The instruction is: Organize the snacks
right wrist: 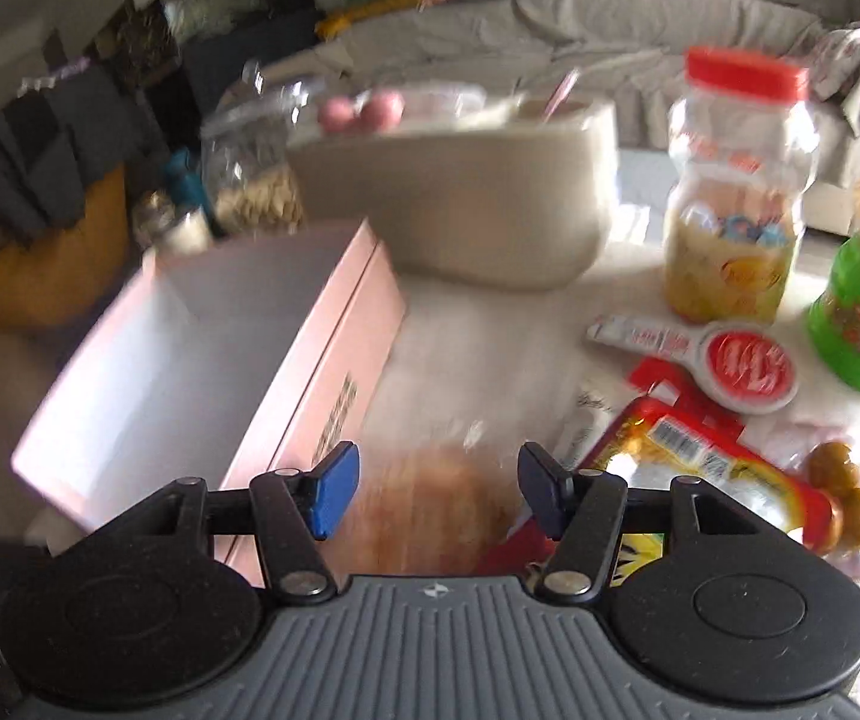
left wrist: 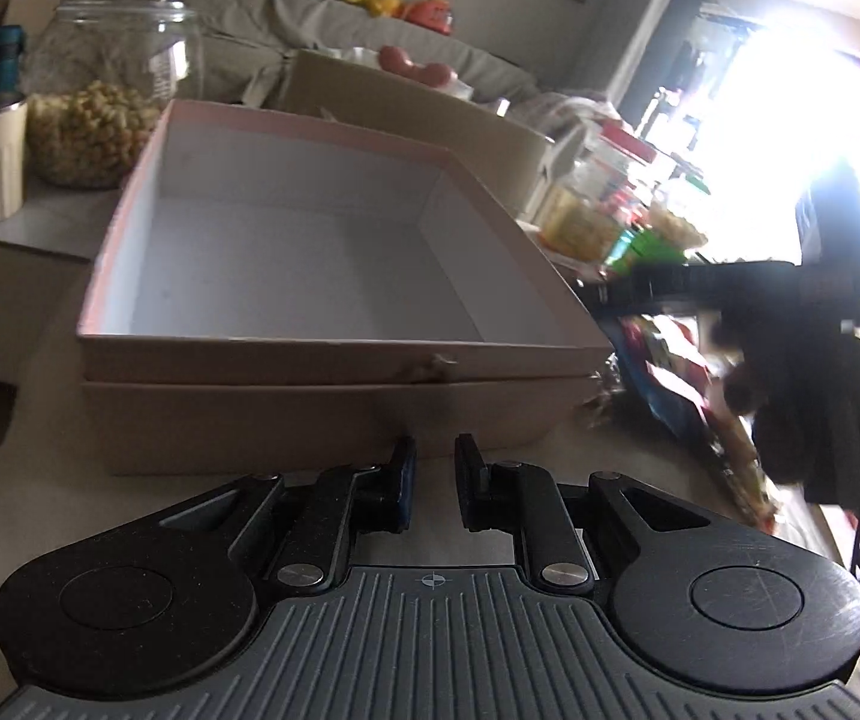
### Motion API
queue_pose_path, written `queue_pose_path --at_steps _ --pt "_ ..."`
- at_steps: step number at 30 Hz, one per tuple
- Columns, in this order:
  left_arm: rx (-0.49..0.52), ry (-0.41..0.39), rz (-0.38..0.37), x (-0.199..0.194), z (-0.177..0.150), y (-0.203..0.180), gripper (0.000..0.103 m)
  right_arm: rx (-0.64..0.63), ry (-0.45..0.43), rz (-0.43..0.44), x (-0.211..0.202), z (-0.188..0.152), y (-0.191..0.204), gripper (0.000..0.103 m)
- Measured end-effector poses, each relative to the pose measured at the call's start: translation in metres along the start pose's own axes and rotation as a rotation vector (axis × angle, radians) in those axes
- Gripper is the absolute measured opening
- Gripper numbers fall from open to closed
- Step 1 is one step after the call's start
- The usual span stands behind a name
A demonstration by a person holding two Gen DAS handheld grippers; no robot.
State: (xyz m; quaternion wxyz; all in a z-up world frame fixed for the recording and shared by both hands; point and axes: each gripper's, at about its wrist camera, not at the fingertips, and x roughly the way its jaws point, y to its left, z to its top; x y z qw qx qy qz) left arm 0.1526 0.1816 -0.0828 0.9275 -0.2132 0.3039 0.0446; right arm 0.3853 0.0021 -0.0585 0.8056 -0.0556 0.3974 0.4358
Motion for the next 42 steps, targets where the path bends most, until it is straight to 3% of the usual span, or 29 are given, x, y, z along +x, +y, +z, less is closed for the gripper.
queue_pose_path --at_steps 5,9,16,19,21,23,26,29,32,35,38,42 --pt "-0.038 -0.011 -0.08 0.001 0.008 0.01 0.017 -0.046 0.052 0.027 -0.01 -0.029 0.016 0.06" --pt "-0.089 -0.003 -0.195 0.005 0.012 0.005 0.017 -0.047 0.067 0.071 -0.038 -0.061 0.031 0.06" --pt "0.01 0.07 -0.256 0.007 0.009 -0.034 0.018 -0.03 0.067 0.166 -0.077 -0.109 0.05 0.061" --pt "0.061 0.088 -0.187 0.001 0.006 -0.052 0.018 -0.094 0.016 0.094 -0.097 -0.126 0.062 0.08" --pt "0.047 0.121 -0.119 0.001 0.003 -0.061 0.018 -0.126 -0.032 0.036 -0.115 -0.138 0.065 0.082" --pt "0.032 0.14 -0.105 0.0 -0.003 -0.069 0.017 -0.123 -0.078 -0.031 -0.131 -0.149 0.061 0.085" --pt "0.085 0.104 -0.037 -0.008 -0.01 -0.089 0.018 -0.063 -0.155 -0.167 -0.147 -0.161 0.05 0.088" --pt "0.135 0.062 -0.052 -0.013 -0.016 -0.108 0.018 0.041 -0.202 -0.361 -0.156 -0.178 0.033 0.096" --pt "0.217 0.051 -0.077 -0.007 -0.022 -0.137 0.018 0.155 -0.198 -0.503 -0.156 -0.194 0.017 0.097" --pt "0.378 0.057 0.03 -0.001 -0.035 -0.165 0.018 0.279 -0.195 -0.539 -0.158 -0.206 0.004 0.097" --pt "0.502 0.054 0.139 -0.005 -0.049 -0.172 0.02 0.338 -0.248 -0.535 -0.17 -0.214 -0.003 0.1" --pt "0.561 0.043 0.278 -0.013 -0.057 -0.155 0.025 0.364 -0.253 -0.526 -0.175 -0.216 -0.006 0.101"
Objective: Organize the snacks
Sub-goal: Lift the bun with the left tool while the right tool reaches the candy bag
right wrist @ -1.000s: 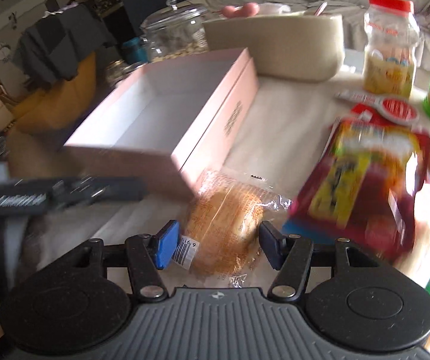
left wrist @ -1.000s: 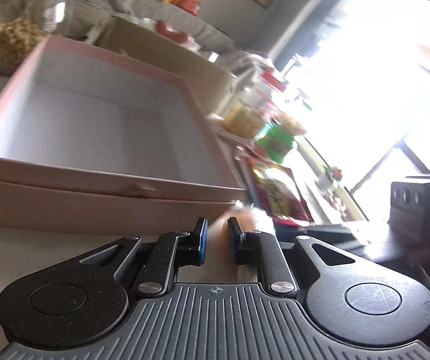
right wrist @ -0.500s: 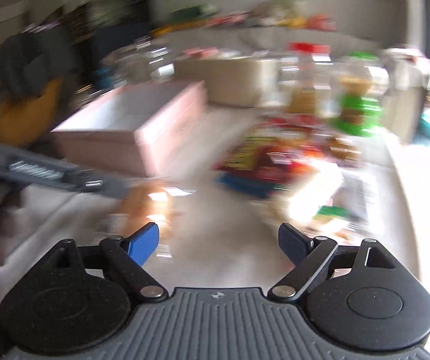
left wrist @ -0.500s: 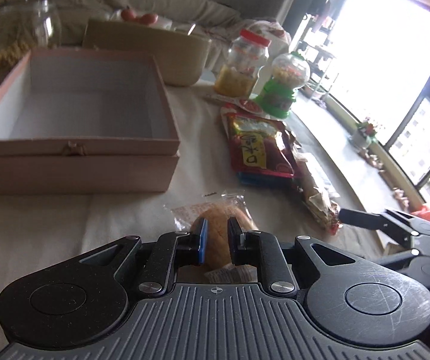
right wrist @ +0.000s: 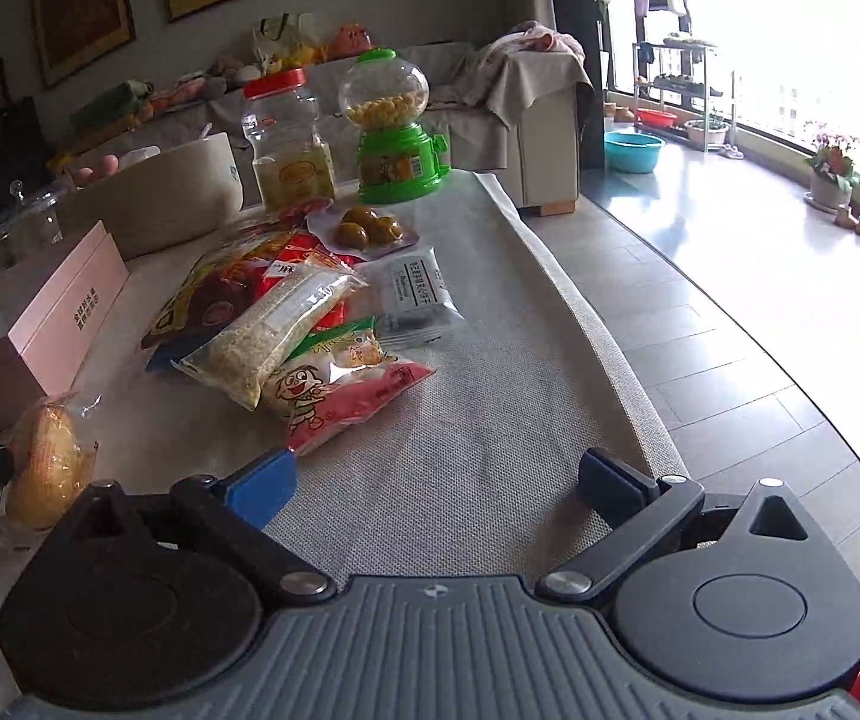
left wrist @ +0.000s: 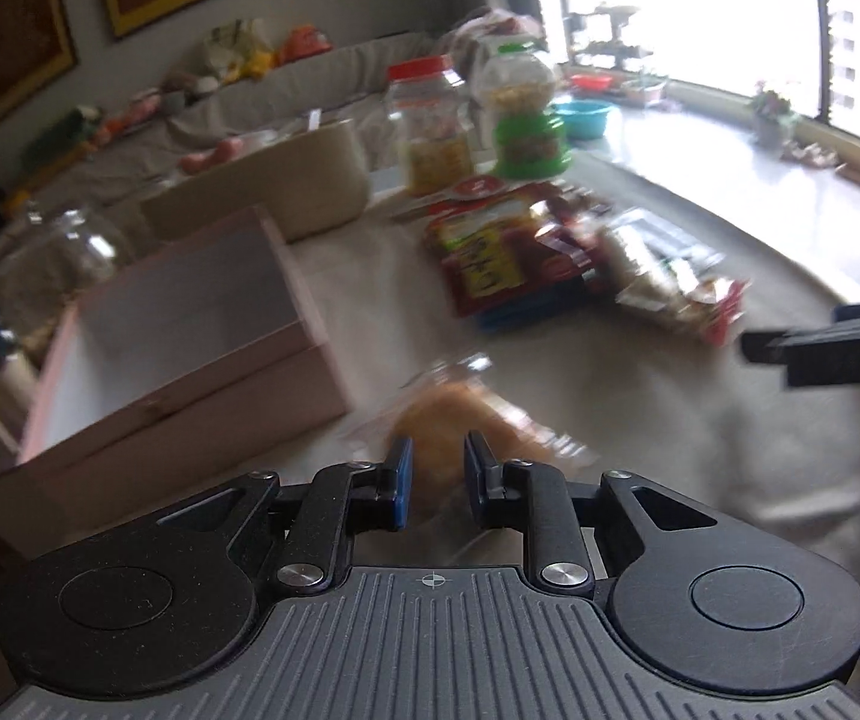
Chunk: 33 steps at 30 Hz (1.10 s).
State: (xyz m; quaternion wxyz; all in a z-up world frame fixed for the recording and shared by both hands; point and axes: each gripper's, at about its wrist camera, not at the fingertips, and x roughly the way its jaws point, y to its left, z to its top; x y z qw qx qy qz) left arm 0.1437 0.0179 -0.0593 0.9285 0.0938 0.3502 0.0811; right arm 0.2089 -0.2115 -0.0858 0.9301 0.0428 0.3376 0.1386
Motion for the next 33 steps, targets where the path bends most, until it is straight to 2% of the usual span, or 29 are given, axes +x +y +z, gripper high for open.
queue_pose_path --at_steps 2,6,8,12,18,22,30,33 --pt "-0.061 0.034 0.001 0.003 -0.003 0.012 0.02 -0.005 0.003 -0.004 0.006 -0.001 0.004 0.101" --pt "-0.305 0.057 -0.163 0.005 0.006 0.037 0.021 -0.015 0.007 -0.008 0.007 -0.005 0.007 0.102" --pt "-0.337 0.036 -0.161 0.01 0.013 0.036 0.022 -0.018 0.008 -0.009 0.007 -0.005 0.007 0.102" --pt "-0.255 0.019 -0.116 0.022 0.021 0.016 0.022 -0.031 0.012 -0.019 0.008 -0.006 0.01 0.103" --pt "-0.033 -0.025 -0.042 0.014 0.018 -0.013 0.022 -0.052 0.022 -0.036 0.012 -0.005 0.014 0.103" --pt "-0.069 -0.025 -0.106 0.015 0.022 -0.015 0.023 -0.057 0.024 -0.04 0.012 -0.005 0.015 0.103" --pt "0.111 -0.056 -0.038 0.009 0.011 -0.03 0.026 -0.058 0.024 -0.04 0.013 -0.005 0.015 0.103" --pt "0.114 -0.046 0.008 0.003 0.002 -0.017 0.027 -0.06 0.024 -0.042 0.013 -0.006 0.016 0.103"
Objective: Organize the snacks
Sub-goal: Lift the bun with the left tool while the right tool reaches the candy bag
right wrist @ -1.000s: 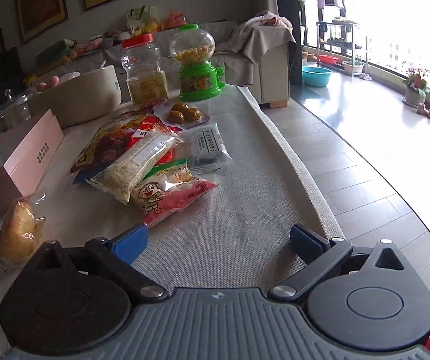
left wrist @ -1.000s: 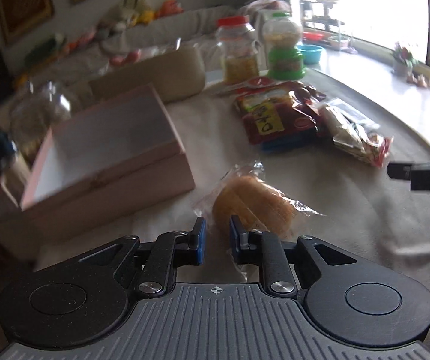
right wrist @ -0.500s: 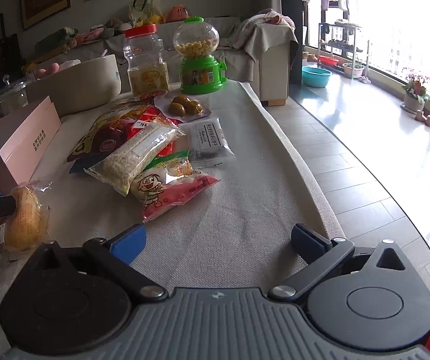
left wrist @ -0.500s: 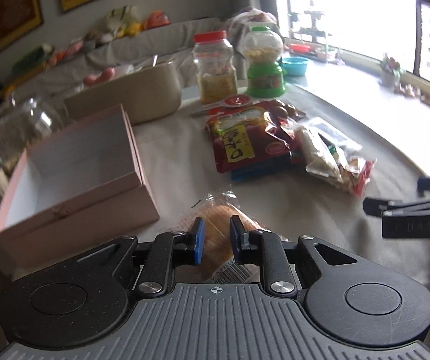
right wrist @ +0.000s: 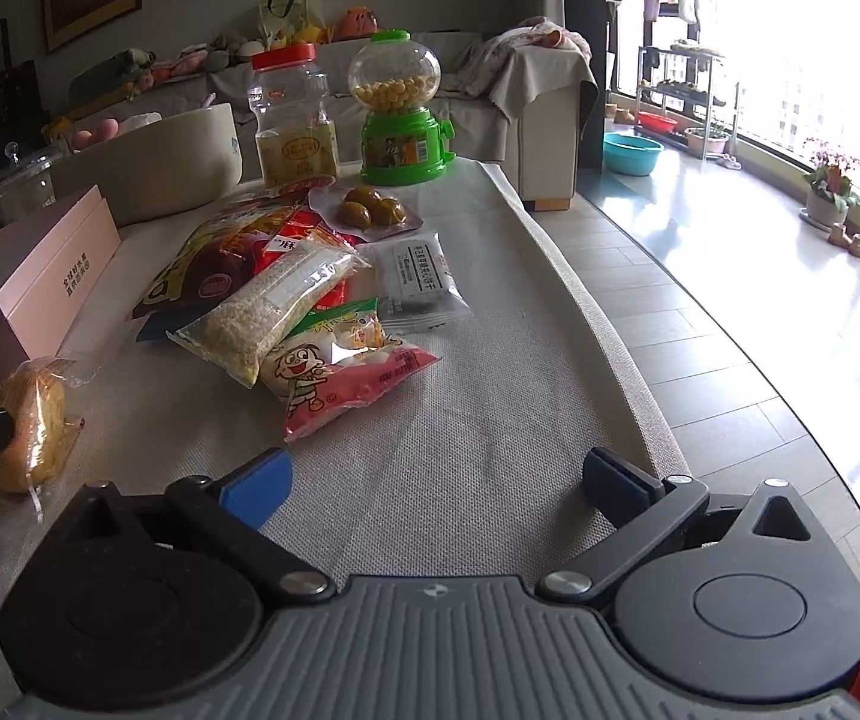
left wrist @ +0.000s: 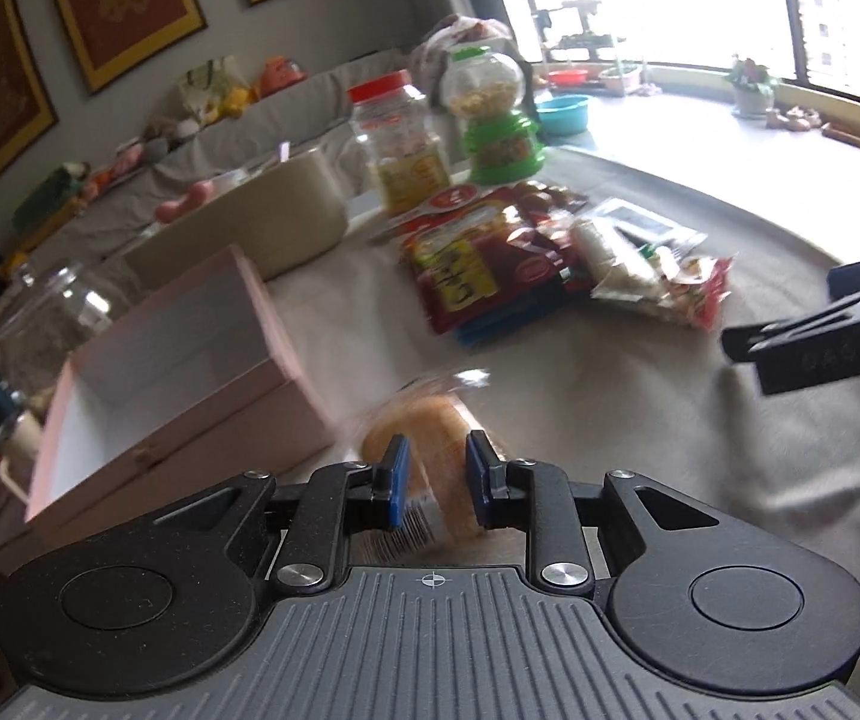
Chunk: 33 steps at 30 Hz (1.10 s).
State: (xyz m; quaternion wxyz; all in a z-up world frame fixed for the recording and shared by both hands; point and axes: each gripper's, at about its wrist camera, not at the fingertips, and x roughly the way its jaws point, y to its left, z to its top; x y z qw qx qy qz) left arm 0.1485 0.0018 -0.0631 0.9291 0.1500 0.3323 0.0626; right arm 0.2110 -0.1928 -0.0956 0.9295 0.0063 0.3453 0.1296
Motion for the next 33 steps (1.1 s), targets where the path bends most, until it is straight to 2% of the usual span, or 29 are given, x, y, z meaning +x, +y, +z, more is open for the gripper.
queue_pose_path --at_steps 3,6,8,9,11,14,17,25,27,31,33 --pt "-0.086 0.023 0.009 0.0 -0.005 0.02 0.027 -0.001 0.0 0.0 0.001 0.0 0.0 0.103" --pt "-0.215 0.044 -0.072 0.006 -0.002 0.034 0.022 -0.008 0.004 -0.006 0.001 0.0 0.001 0.103" --pt "-0.251 0.048 -0.119 0.01 0.002 0.036 0.028 -0.017 0.007 -0.012 0.002 0.0 0.003 0.103" --pt "-0.246 0.046 -0.134 0.013 0.003 0.033 0.03 -0.019 0.008 -0.014 0.002 0.0 0.003 0.103" --pt "-0.221 0.05 -0.155 0.018 0.006 0.027 0.043 -0.021 0.008 -0.015 0.003 0.0 0.003 0.103" --pt "-0.166 0.059 -0.183 0.021 0.011 0.018 0.053 -0.027 0.011 -0.019 0.003 0.001 0.004 0.103" --pt "-0.172 0.07 -0.204 0.023 0.016 0.018 0.053 -0.032 0.013 -0.023 0.004 0.001 0.006 0.103" --pt "-0.133 0.082 -0.132 0.043 0.026 0.027 0.054 -0.044 0.019 -0.03 0.005 0.0 0.008 0.103" --pt "-0.135 0.081 -0.151 0.051 0.028 0.031 0.054 -0.047 0.021 -0.03 0.005 0.0 0.008 0.103" --pt "-0.209 0.068 -0.246 0.063 0.032 0.044 0.057 -0.055 0.038 -0.006 0.004 0.002 0.004 0.103" --pt "-0.227 0.065 -0.27 0.067 0.031 0.05 0.058 -0.074 0.054 0.008 0.004 0.003 0.003 0.103"
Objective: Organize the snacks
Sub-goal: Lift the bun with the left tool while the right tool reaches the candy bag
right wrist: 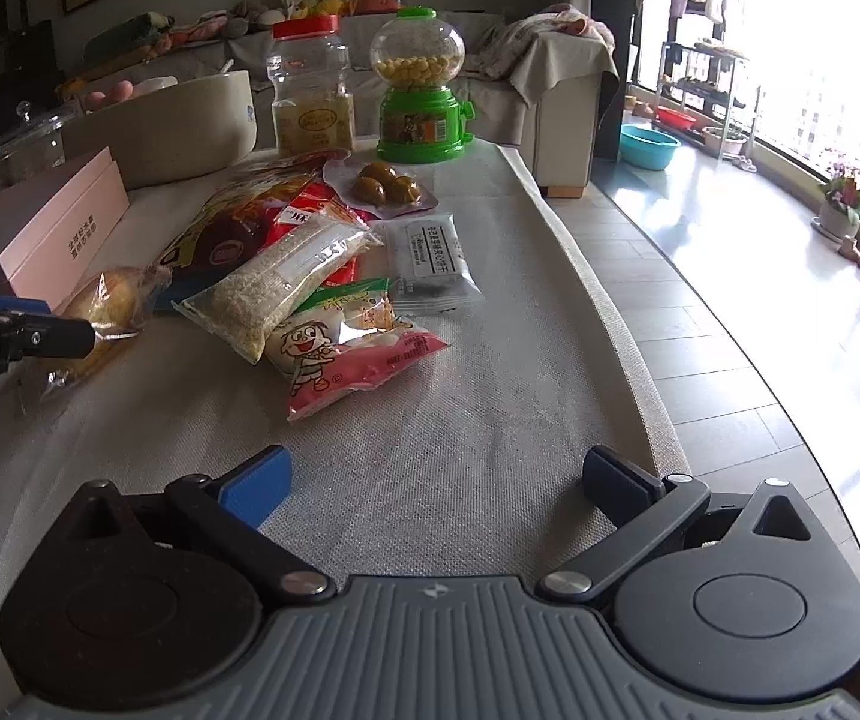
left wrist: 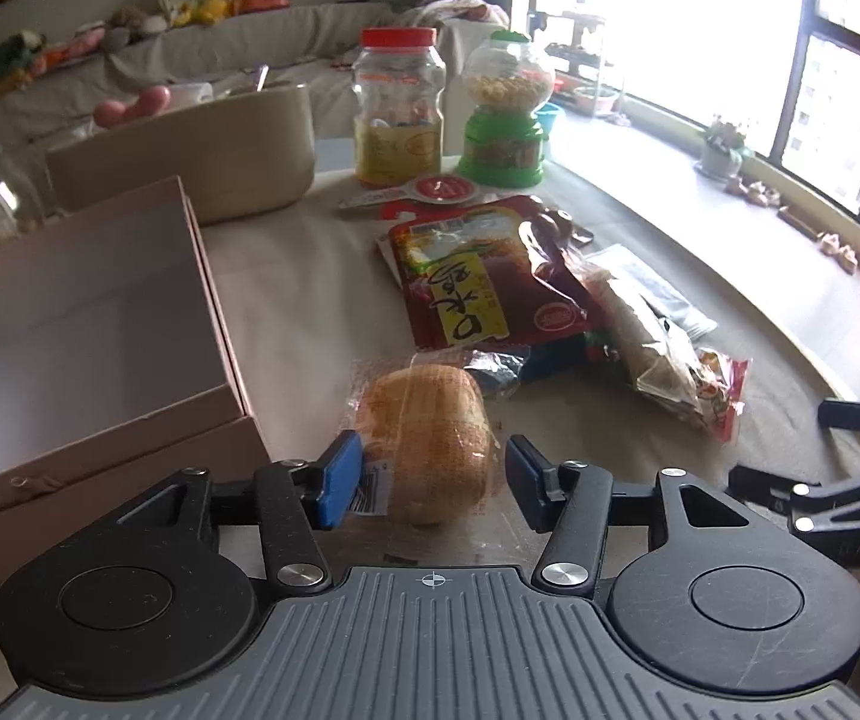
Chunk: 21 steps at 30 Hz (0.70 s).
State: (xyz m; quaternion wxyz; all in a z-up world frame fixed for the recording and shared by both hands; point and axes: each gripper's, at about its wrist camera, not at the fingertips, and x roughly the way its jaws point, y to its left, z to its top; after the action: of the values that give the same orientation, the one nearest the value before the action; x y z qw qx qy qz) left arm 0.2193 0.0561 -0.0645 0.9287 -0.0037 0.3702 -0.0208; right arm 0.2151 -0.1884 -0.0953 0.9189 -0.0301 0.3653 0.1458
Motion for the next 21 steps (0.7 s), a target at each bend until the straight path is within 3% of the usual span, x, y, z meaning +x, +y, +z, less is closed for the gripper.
queue_pose_path --at_steps 4,12,18,21 --pt "0.009 0.002 0.03 0.007 -0.004 0.004 0.065 -0.015 0.024 0.021 0.0 0.002 -0.002 0.103" --pt "-0.005 -0.061 0.005 0.002 -0.02 0.003 0.062 -0.014 0.01 0.013 -0.001 0.0 -0.002 0.103" --pt "-0.056 0.005 -0.12 -0.033 -0.04 0.002 0.06 -0.027 0.013 0.011 -0.005 -0.001 0.0 0.103" --pt "-0.075 0.017 -0.16 -0.046 -0.051 0.005 0.06 -0.097 0.052 0.095 -0.008 0.009 0.005 0.097"
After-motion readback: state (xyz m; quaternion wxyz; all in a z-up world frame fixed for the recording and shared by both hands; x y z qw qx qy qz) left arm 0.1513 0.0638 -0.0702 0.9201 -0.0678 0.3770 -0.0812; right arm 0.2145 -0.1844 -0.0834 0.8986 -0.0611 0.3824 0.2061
